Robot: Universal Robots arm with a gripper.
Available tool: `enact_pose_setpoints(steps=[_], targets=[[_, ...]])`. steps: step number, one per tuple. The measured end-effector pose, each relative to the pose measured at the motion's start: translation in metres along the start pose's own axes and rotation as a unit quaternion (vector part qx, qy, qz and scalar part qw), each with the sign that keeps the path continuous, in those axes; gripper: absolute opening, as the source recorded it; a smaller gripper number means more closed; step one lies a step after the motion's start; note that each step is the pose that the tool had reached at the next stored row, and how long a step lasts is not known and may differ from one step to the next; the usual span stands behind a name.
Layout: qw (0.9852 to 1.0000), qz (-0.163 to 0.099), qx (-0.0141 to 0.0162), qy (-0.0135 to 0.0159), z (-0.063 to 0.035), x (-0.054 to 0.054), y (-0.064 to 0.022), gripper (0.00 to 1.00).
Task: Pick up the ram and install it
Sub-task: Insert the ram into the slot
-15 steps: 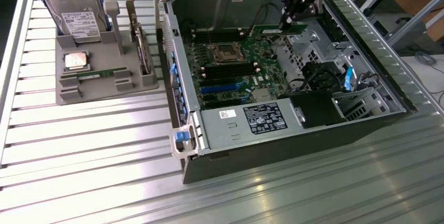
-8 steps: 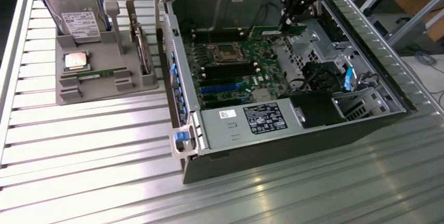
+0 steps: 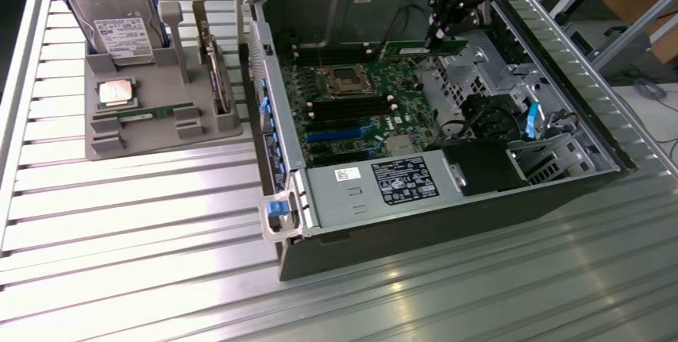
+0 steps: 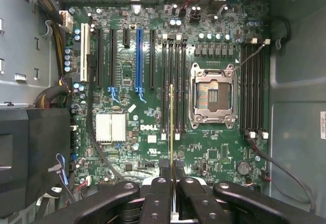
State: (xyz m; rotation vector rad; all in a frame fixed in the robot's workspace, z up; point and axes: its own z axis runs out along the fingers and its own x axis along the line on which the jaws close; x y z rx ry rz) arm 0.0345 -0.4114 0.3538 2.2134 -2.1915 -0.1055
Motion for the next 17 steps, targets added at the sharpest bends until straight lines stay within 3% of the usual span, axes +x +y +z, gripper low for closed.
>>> enact_pose_setpoints(steps=[17], targets=[[1.0000, 0.000, 0.0000, 0.0000, 0.0064, 0.0013, -0.0004, 0.13]])
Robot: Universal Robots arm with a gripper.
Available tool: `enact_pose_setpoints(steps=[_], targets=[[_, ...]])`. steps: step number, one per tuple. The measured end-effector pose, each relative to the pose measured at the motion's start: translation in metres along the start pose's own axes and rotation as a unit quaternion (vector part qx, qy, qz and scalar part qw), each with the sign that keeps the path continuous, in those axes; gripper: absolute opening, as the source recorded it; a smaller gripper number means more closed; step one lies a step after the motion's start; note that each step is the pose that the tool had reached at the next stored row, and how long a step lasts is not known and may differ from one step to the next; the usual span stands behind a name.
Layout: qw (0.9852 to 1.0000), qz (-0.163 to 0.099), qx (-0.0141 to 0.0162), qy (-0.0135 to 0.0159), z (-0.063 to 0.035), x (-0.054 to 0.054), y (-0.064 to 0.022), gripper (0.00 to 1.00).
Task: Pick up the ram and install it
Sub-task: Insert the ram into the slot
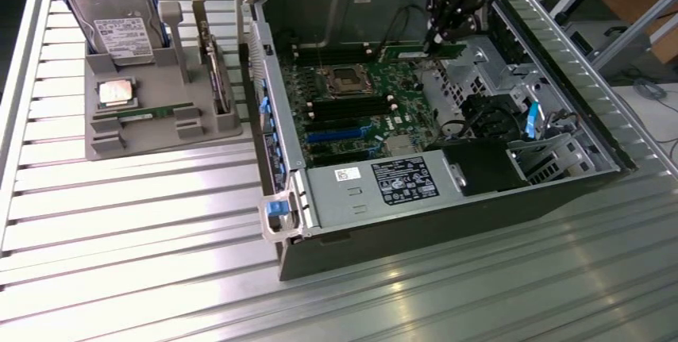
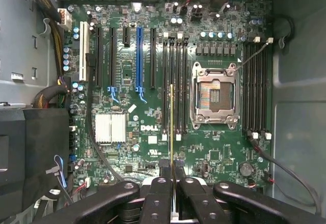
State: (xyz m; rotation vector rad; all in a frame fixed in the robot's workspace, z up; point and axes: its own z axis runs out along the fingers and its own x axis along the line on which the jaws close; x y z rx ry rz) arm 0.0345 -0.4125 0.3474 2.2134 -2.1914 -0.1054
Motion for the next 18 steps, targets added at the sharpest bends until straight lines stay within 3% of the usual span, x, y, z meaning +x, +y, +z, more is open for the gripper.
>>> enact_pose_setpoints(steps=[18], targets=[[1.0000, 0.000, 0.0000, 0.0000, 0.0070, 0.0017, -0.0004, 0.13]])
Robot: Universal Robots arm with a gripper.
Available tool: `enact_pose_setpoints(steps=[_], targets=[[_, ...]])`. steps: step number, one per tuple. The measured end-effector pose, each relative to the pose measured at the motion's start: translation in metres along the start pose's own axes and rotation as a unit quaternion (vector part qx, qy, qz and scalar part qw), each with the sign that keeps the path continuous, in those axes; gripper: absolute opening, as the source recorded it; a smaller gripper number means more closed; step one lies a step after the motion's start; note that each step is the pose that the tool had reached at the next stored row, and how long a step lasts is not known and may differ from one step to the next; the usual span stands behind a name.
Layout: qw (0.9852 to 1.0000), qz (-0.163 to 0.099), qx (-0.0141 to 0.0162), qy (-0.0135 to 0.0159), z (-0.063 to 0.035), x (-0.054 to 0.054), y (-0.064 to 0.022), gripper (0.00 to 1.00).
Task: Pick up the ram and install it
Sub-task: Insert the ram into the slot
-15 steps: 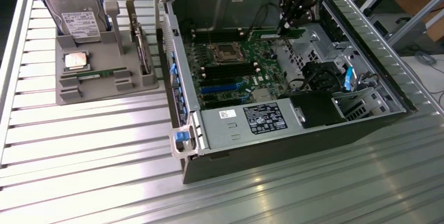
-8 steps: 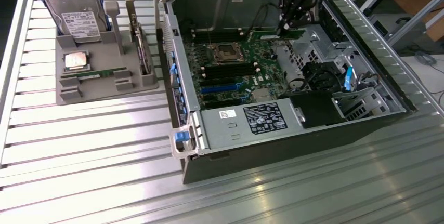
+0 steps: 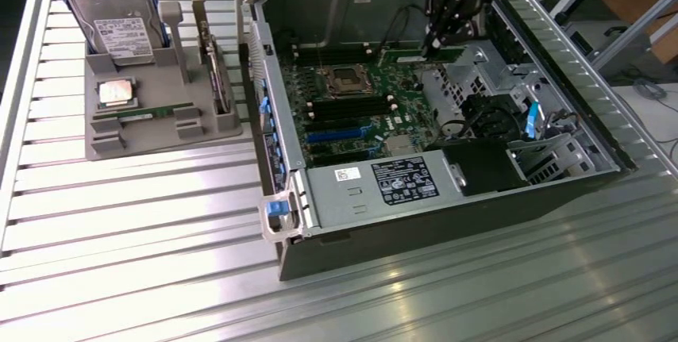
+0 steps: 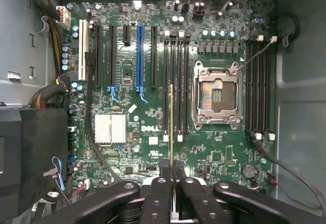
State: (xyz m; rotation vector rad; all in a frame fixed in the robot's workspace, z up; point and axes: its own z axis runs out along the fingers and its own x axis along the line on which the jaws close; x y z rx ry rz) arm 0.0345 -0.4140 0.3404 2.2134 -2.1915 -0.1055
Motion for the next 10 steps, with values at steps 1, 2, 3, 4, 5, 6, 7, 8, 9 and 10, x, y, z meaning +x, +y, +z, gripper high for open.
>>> enact_pose_setpoints(steps=[1, 2, 3, 4, 5, 6, 7, 8, 9, 10], targets=[[1.0000, 0.000, 0.0000, 0.0000, 0.0006, 0.0002, 0.0000, 0.13], [1.0000, 0.000, 0.0000, 0.0000, 0.0010, 0.0002, -0.0001, 0.13], [1.0000, 0.000, 0.0000, 0.0000, 0.0014, 0.0003, -0.0001, 0.13], [1.0000, 0.000, 0.0000, 0.0000, 0.0017, 0.0004, -0.0001, 0.13], [1.0000, 0.000, 0.0000, 0.0000, 0.0020, 0.0005, -0.0001, 0.13], [1.0000, 0.000, 0.0000, 0.0000, 0.0025, 0.0006, -0.0002, 0.13], [1.0000, 0.000, 0.0000, 0.0000, 0.0029, 0.0007, -0.0002, 0.13], [1.0000, 0.000, 0.0000, 0.0000, 0.0031, 0.0007, -0.0002, 0.13], [1.0000, 0.000, 0.0000, 0.0000, 0.0034, 0.0008, -0.0002, 0.13], [1.0000, 0.000, 0.0000, 0.0000, 0.0039, 0.0009, -0.0002, 0.13]])
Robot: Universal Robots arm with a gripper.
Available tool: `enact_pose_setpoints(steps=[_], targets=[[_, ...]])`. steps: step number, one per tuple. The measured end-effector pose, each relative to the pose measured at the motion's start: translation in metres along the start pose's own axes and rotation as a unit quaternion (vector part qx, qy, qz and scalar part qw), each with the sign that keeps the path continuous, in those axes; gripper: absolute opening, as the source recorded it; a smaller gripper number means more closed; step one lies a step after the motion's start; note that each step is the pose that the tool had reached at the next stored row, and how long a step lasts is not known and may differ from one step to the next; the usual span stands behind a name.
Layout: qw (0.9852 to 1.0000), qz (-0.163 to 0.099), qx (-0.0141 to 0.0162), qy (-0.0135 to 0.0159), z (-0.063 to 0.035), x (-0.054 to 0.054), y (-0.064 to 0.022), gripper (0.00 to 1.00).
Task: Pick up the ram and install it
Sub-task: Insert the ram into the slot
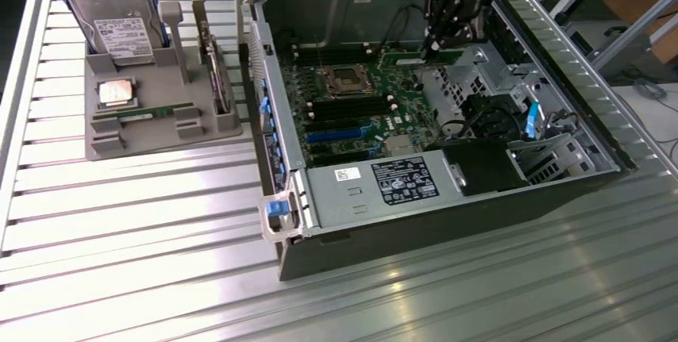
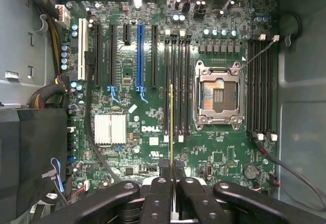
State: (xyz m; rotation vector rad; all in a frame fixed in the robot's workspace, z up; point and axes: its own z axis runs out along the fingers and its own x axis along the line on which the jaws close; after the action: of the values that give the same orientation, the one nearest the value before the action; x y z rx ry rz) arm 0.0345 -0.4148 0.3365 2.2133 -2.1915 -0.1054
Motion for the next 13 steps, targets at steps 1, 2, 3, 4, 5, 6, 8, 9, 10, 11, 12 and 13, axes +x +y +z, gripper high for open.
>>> enact_pose_setpoints(steps=[1, 2, 3, 4, 5, 6, 8, 9, 10, 11, 12, 13], targets=[[1.0000, 0.000, 0.0000, 0.0000, 0.0004, 0.0001, 0.0000, 0.13], [1.0000, 0.000, 0.0000, 0.0000, 0.0008, 0.0002, -0.0001, 0.13], [1.0000, 0.000, 0.0000, 0.0000, 0.0011, 0.0003, -0.0001, 0.13], [1.0000, 0.000, 0.0000, 0.0000, 0.0015, 0.0003, -0.0001, 0.13], [1.0000, 0.000, 0.0000, 0.0000, 0.0019, 0.0004, -0.0001, 0.13], [1.0000, 0.000, 0.0000, 0.0000, 0.0021, 0.0004, -0.0001, 0.13], [1.0000, 0.000, 0.0000, 0.0000, 0.0028, 0.0005, -0.0002, 0.13], [1.0000, 0.000, 0.0000, 0.0000, 0.0034, 0.0007, -0.0002, 0.13], [1.0000, 0.000, 0.0000, 0.0000, 0.0038, 0.0007, -0.0003, 0.13], [1.0000, 0.000, 0.0000, 0.0000, 0.0040, 0.0007, -0.0003, 0.13], [1.0000, 0.000, 0.0000, 0.0000, 0.0042, 0.0008, -0.0003, 0.13], [1.0000, 0.000, 0.0000, 0.0000, 0.0046, 0.0008, -0.0003, 0.13]])
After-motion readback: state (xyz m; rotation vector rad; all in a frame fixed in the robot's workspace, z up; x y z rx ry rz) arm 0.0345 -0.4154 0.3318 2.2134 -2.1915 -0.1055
